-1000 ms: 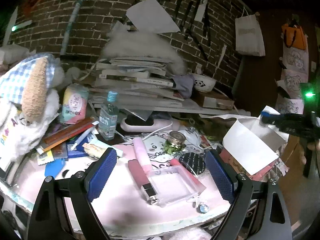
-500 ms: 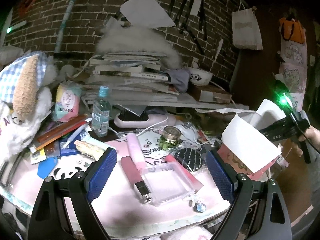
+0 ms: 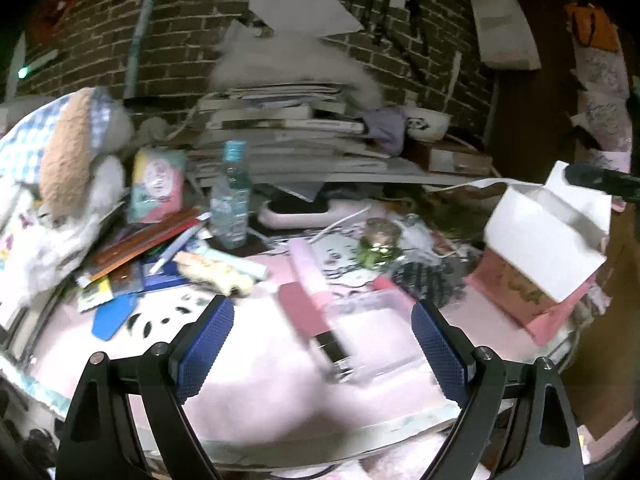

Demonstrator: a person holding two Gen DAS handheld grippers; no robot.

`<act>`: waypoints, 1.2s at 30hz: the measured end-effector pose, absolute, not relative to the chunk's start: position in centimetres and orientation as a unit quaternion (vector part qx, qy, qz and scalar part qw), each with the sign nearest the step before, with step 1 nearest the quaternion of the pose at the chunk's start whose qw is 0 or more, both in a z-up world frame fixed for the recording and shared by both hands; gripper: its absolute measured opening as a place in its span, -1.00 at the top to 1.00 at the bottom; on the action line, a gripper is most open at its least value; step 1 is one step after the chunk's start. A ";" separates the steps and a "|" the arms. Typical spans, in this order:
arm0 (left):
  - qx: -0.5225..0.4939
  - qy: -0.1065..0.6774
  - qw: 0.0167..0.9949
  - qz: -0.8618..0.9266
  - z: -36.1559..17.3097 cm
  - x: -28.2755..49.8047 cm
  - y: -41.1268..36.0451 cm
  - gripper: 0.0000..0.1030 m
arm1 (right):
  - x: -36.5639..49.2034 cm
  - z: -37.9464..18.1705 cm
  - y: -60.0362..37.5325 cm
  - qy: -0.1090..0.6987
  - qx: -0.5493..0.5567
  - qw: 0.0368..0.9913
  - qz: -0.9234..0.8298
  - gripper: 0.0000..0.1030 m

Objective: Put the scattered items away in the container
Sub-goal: 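Carry the blue-capped jar into the white box and open the right tool, then grasp the white panda plush with the left tool and lift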

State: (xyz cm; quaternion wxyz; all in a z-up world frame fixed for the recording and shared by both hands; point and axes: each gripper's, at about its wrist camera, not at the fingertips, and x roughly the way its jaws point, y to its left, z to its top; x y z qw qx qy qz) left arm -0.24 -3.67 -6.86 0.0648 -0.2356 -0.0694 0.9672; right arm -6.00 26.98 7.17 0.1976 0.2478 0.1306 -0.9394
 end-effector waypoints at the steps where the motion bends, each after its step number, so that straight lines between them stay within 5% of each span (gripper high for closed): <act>1: -0.229 -0.071 0.056 0.969 -7.0 0.0 -4.1 -0.72 | -5.2 7.0 26.3 0.126 0.243 0.213 -0.938 -0.62; 11: -0.200 -0.063 -0.035 0.977 -8.3 0.1 -8.5 -0.70 | 1.5 1.2 17.1 0.108 0.219 0.384 -0.891 -0.62; 15: -0.220 -0.077 -0.047 0.971 -9.7 -1.3 -10.0 -0.47 | 2.8 -2.0 15.1 0.103 0.239 0.403 -0.877 -0.62; 18: -0.245 -0.076 -0.066 0.964 -10.6 -2.4 -10.2 -0.20 | 2.0 -4.6 14.7 0.062 0.277 0.389 -0.876 -0.62; 29: -0.241 -0.084 -0.058 0.965 -11.0 -2.9 -9.7 0.17 | -1.5 -9.3 16.1 0.016 0.340 0.330 -0.881 -0.62; 36: -0.228 -0.074 -0.033 0.970 -9.2 -2.3 -8.1 0.21 | -2.0 -8.8 17.5 0.007 0.314 0.285 -0.906 -0.62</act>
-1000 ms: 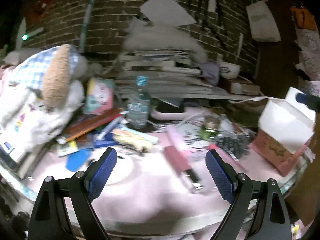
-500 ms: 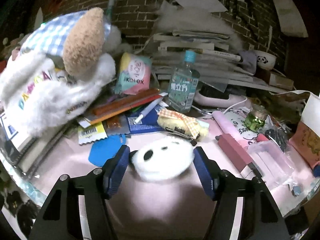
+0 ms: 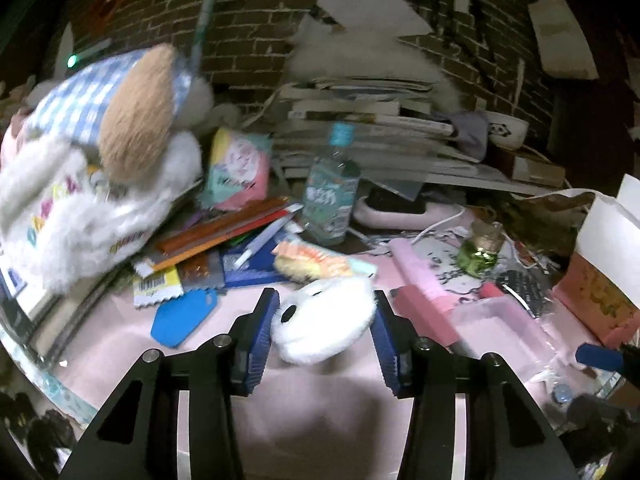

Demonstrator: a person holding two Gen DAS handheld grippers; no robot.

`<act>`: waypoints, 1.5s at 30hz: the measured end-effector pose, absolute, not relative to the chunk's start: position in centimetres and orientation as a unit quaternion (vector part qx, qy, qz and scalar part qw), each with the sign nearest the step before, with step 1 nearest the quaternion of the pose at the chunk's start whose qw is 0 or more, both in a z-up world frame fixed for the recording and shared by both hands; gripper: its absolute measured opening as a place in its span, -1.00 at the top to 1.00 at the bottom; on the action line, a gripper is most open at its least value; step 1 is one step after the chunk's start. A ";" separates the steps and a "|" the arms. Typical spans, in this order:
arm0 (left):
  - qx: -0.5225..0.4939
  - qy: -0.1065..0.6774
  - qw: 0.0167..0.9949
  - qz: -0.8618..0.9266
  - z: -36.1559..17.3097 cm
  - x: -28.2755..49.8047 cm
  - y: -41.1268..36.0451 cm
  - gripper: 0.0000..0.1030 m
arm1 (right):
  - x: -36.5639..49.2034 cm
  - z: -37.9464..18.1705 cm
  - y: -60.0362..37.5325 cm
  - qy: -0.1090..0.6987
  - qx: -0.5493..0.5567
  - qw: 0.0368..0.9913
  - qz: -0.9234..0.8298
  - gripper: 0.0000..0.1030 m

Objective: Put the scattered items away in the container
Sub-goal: 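Grasp the white panda plush with the left tool and lift, then carry the panda plush into the white box and open the left tool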

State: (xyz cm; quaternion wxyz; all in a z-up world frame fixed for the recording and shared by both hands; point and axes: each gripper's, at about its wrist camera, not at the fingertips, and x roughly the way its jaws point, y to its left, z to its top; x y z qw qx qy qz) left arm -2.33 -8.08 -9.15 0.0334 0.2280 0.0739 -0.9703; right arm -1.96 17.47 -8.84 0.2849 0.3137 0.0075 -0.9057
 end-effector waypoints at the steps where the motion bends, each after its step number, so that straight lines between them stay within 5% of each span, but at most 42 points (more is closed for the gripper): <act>1: 0.226 0.072 0.028 -0.971 -8.7 -2.3 -7.7 0.21 | -2.1 -8.8 17.7 0.005 0.310 0.277 -0.910 -0.62; 24: 0.200 0.034 -0.265 -0.943 3.9 -4.9 6.9 0.21 | -4.3 -8.5 20.8 -0.036 0.297 0.169 -0.939 -0.62; 32: 0.284 0.006 -0.408 -0.867 6.8 -8.6 14.5 0.20 | -4.1 -8.6 20.8 -0.042 0.296 0.173 -0.938 -0.62; 38: 0.363 -0.037 -0.393 -0.844 5.6 -11.8 19.0 0.19 | -4.0 -8.7 21.0 -0.046 0.295 0.176 -0.938 -0.62; 45: 0.402 -0.044 -0.391 -0.827 3.6 -13.0 19.4 -0.09 | -3.9 -9.2 21.1 -0.039 0.295 0.175 -0.938 -0.62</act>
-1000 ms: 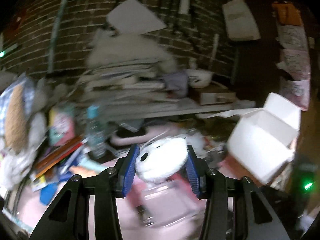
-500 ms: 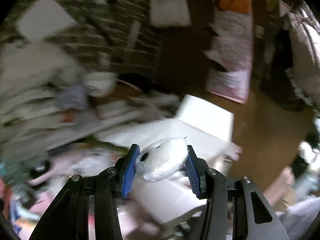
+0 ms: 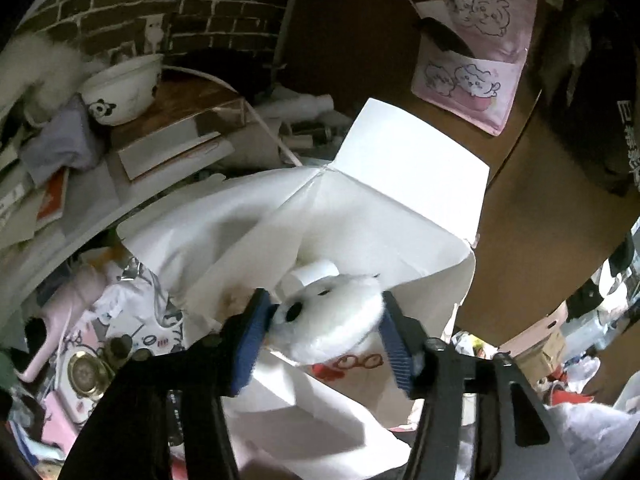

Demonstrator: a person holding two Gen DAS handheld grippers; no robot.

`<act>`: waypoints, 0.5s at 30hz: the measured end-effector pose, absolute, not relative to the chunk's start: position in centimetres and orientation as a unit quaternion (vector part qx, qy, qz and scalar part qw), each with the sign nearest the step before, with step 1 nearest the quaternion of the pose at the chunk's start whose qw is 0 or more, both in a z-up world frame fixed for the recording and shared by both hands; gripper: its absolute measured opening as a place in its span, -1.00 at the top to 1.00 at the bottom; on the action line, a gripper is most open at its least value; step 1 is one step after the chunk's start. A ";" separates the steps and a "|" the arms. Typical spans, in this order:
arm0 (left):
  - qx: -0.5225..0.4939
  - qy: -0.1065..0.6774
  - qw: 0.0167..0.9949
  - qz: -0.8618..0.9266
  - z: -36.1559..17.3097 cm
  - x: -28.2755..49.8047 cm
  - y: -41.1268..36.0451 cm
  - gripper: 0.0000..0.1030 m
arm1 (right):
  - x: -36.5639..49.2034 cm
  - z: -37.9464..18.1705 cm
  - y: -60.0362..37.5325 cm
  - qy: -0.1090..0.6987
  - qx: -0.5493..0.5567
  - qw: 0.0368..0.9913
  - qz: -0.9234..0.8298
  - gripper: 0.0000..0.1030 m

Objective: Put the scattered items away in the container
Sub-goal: 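Carry the panda plush into the white box and open the left tool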

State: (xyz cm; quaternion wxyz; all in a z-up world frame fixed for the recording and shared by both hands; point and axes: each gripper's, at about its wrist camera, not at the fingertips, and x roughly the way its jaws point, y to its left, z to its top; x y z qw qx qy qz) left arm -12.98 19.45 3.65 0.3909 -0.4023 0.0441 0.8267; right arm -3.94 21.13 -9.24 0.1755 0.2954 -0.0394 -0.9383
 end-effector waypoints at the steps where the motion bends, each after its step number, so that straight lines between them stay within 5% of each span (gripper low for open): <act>1: -0.404 0.044 0.389 0.827 3.7 -13.2 19.5 -0.11 | -4.0 -9.2 21.1 -0.041 0.296 0.177 -0.938 -0.62; 5: -0.406 0.042 0.397 0.822 4.0 -13.2 19.5 -0.35 | -4.0 -9.2 21.0 -0.043 0.295 0.179 -0.938 -0.62; 15: -0.380 0.042 0.388 0.839 5.4 -11.8 18.5 -0.52 | -3.9 -9.4 21.0 -0.044 0.295 0.184 -0.937 -0.62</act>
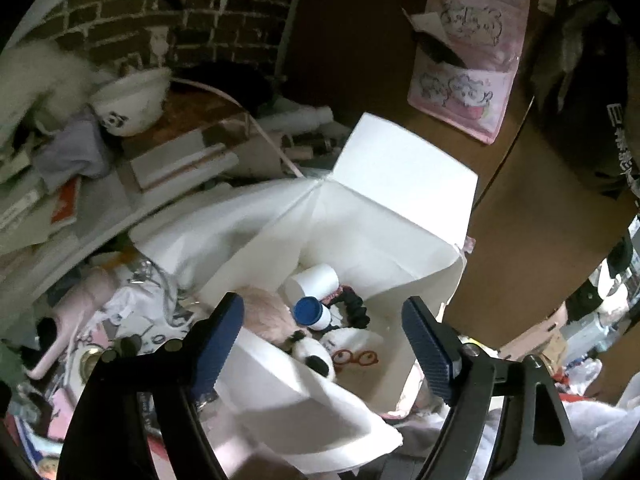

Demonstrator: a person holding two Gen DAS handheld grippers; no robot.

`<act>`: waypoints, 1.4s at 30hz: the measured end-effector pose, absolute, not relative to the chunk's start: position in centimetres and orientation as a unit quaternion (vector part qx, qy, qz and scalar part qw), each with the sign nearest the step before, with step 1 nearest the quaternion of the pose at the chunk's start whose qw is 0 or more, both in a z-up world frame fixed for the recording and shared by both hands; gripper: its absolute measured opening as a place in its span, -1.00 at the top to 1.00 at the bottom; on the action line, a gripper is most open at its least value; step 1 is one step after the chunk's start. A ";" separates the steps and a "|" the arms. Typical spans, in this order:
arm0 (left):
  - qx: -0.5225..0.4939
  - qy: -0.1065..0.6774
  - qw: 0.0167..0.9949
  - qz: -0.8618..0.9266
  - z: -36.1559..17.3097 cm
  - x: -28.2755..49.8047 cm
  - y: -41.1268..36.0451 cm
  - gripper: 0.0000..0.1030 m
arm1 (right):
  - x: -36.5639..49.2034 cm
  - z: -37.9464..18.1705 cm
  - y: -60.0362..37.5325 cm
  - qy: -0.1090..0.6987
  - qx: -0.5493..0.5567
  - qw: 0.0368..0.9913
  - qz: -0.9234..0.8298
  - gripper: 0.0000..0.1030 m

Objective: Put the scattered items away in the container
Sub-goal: 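Carry the panda plush into the white box and open the left tool, then lower the right tool onto the clear plastic box and grasp it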

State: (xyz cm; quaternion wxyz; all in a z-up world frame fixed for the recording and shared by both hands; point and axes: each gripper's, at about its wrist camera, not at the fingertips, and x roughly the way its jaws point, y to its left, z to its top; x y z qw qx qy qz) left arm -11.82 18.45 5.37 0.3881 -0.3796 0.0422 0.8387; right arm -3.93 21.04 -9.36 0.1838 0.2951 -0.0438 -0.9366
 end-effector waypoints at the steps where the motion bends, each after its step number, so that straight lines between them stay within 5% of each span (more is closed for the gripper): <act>1: -0.368 0.039 0.389 0.844 5.8 -11.3 17.9 -0.52 | -3.9 -9.4 21.1 -0.045 0.295 0.186 -0.936 -0.62; 9: -0.288 0.007 0.269 0.919 6.8 -7.0 10.3 -0.62 | -2.2 -8.7 20.2 -0.030 0.260 0.208 -0.943 -0.62; 18: -0.272 -0.105 0.062 0.955 1.3 -2.5 -1.8 -0.62 | -1.9 -8.5 17.8 -0.014 0.254 0.255 -0.933 -0.62; 22: -0.264 -0.136 -0.023 0.955 -2.0 -1.0 -5.6 -0.62 | -1.9 -8.6 16.4 -0.008 0.255 0.280 -0.925 -0.33; 27: -0.268 -0.190 -0.012 0.944 -4.7 -0.3 -8.0 -0.62 | -2.4 -8.9 14.6 0.004 0.266 0.275 -0.924 -0.33; 42: -0.265 -0.181 -0.001 0.947 -5.2 0.2 -8.0 -0.62 | -3.0 -9.1 12.3 0.017 0.273 0.280 -0.920 -0.33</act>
